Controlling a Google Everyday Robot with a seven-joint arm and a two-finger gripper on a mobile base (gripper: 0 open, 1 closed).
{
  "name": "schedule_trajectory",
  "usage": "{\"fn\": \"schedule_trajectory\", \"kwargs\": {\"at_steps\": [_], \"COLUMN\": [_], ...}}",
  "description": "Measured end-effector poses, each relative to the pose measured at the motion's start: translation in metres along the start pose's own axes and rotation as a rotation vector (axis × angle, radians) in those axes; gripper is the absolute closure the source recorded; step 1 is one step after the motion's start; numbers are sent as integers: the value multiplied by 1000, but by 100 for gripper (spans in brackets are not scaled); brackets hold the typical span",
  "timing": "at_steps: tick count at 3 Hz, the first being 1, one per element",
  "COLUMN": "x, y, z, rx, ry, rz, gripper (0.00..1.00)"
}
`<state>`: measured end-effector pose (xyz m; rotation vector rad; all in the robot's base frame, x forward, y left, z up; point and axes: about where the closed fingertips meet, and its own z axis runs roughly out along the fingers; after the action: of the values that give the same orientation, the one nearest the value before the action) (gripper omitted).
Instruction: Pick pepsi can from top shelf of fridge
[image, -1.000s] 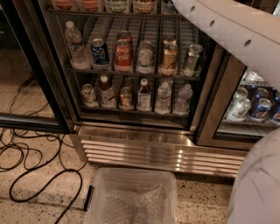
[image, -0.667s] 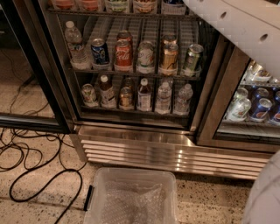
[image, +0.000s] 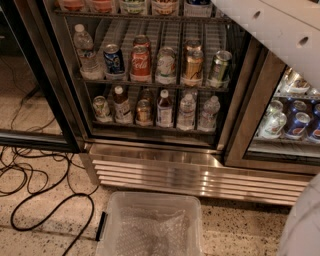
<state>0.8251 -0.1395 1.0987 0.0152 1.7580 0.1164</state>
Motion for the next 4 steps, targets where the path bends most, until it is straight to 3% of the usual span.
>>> {"fn": "schedule_trajectory", "kwargs": {"at_steps": [3,4], "x": [-6,-7], "y": [-3,5], "z": [-11,-19], "rx": [-7,-47], "ry": [20,47], "rz": [19,38], "gripper": [100,100]}}
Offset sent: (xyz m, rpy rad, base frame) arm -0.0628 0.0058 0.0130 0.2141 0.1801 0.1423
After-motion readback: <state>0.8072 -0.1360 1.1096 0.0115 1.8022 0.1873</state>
